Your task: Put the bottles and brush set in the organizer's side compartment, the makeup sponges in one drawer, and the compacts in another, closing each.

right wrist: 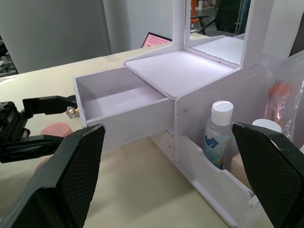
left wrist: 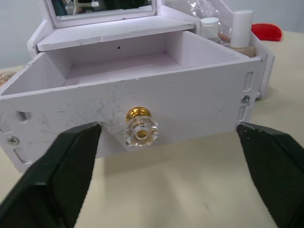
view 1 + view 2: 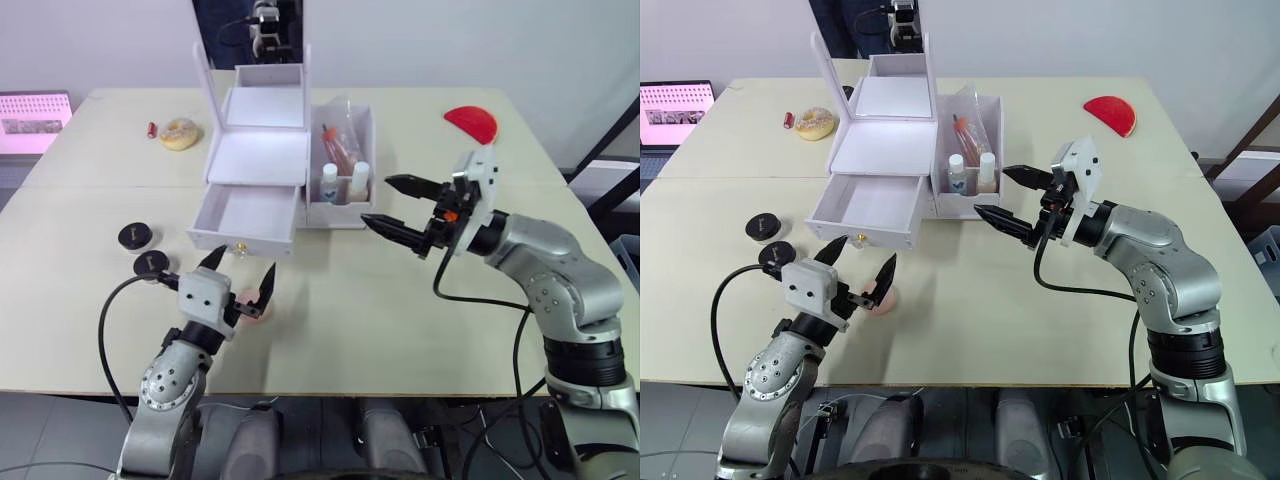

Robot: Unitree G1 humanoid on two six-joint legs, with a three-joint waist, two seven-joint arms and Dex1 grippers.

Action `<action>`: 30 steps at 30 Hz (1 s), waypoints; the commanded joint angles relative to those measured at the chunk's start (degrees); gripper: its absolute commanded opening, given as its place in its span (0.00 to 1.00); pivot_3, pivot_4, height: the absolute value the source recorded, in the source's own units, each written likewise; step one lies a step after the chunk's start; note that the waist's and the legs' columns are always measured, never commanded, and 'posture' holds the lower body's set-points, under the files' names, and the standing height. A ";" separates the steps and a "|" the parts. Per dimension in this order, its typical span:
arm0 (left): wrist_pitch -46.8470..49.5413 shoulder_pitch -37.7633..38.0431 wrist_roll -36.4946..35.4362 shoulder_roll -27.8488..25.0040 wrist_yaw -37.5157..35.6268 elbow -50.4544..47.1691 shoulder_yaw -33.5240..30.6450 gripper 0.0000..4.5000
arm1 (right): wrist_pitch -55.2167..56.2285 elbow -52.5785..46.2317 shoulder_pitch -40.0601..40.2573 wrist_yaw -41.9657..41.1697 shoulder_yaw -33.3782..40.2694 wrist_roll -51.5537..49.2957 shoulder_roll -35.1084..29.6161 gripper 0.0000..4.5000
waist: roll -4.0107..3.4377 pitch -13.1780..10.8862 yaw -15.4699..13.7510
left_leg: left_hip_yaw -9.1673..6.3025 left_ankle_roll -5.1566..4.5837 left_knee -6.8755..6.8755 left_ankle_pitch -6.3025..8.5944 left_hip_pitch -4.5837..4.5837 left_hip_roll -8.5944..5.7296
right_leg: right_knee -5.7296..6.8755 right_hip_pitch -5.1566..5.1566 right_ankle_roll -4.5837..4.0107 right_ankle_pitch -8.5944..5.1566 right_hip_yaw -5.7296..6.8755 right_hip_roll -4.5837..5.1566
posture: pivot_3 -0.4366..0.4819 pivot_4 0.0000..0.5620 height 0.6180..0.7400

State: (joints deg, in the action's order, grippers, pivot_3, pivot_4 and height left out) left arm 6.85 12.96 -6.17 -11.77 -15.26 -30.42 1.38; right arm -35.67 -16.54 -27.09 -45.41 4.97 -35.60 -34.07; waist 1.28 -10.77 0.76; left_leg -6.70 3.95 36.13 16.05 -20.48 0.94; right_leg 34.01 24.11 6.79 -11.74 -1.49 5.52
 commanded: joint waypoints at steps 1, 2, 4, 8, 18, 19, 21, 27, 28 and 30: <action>-0.45 0.90 -0.99 -0.58 -0.52 -2.63 -0.73 0.99 | 1.16 -1.26 -0.05 -0.09 1.62 -0.24 -0.66 1.00 | 0.00 0.00 0.01 | 0.00 0.00 0.00 0.00 0.00 0.00 | 0.00 0.00 0.00 0.00 0.00 0.00 | 0.48 0.27 1.00; -0.38 1.24 -1.16 -0.70 -0.57 -2.94 -0.96 0.99 | 1.15 -1.30 0.03 -0.12 1.67 -0.28 -0.70 1.00 | 0.00 0.00 0.01 | 0.00 0.00 0.00 0.00 -0.01 0.00 | 0.00 0.00 0.00 0.00 0.00 0.00 | 0.48 0.27 1.00; 0.03 2.27 -1.99 -1.01 -0.72 -3.98 -1.78 0.99 | 1.26 -1.16 0.13 -0.20 1.73 -0.23 -0.74 1.00 | 0.00 0.00 0.02 | 0.00 0.00 0.00 0.00 -0.01 0.00 | -0.01 0.01 0.00 0.00 0.00 0.00 | 0.48 0.27 1.00; 0.92 5.60 -4.49 -2.17 -1.81 -6.56 -4.33 0.99 | 1.47 -1.05 0.56 -0.53 2.10 -0.35 -1.06 1.00 | 0.00 0.00 0.04 | 0.00 0.00 -0.04 0.01 -0.03 0.00 | -0.02 0.05 0.00 -0.01 0.00 0.00 | 0.48 0.27 1.00; 7.83 14.39 -25.64 -22.14 -23.01 3.23 -32.54 0.99 | 1.13 -2.59 9.92 -5.05 11.74 -3.65 -8.47 1.00 | -0.01 -0.04 -0.02 | 0.01 0.01 -0.03 0.02 -0.13 0.02 | -0.03 0.23 -0.02 -0.05 0.03 0.02 | 0.48 0.27 1.00; 9.29 14.70 -27.62 -25.17 -26.12 6.73 -35.83 0.99 | 1.21 -2.65 11.64 -5.78 13.41 -4.08 -9.48 1.00 | -0.02 -0.05 0.03 | 0.02 0.01 -0.02 0.03 -0.15 0.01 | -0.04 0.25 -0.03 -0.05 0.03 0.03 | 0.48 0.27 1.00; 9.99 14.17 -29.81 -30.47 -32.10 14.97 -41.79 0.99 | 1.15 -2.64 15.42 -7.49 17.18 -5.28 -11.27 1.00 | 0.00 -0.06 0.06 | 0.05 0.01 0.00 0.03 -0.20 0.02 | -0.08 0.29 -0.03 -0.06 0.03 0.04 | 0.48 0.27 1.00; 9.55 8.58 -28.94 -41.69 -40.35 36.31 -49.62 0.99 | 2.95 1.33 27.20 -13.94 27.54 -5.37 -15.93 1.00 | -0.01 -0.05 0.14 | 0.06 0.01 -0.01 0.04 -0.52 0.02 | -0.24 0.45 -0.04 -0.05 0.04 0.05 | 0.48 0.27 1.00; 9.24 7.21 -28.62 -43.07 -41.02 38.93 -50.03 0.99 | 3.67 2.56 28.32 -14.51 28.90 -4.99 -16.39 1.00 | 0.00 -0.04 0.16 | 0.06 0.01 -0.02 0.03 -0.56 0.01 | -0.32 0.45 -0.04 -0.04 0.04 0.05 | 0.48 0.27 1.00; 8.53 4.92 -27.87 -45.54 -43.03 43.66 -50.35 0.99 | 4.72 4.67 29.81 -15.12 31.07 -4.56 -16.94 1.00 | 0.01 -0.04 0.22 | 0.06 0.01 -0.01 0.03 -0.60 0.01 | -0.34 0.47 -0.05 -0.04 0.05 0.05 | 0.48 0.27 1.00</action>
State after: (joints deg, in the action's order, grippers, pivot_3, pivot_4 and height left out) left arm 16.70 18.70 -34.49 -55.36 -56.55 10.51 -46.47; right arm -32.75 -12.57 2.58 -59.62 32.56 -40.48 -50.02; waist 1.28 -10.81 0.98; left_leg -6.63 3.97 36.12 16.08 -21.09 0.95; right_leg 33.67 24.59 6.74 -11.78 -1.44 5.57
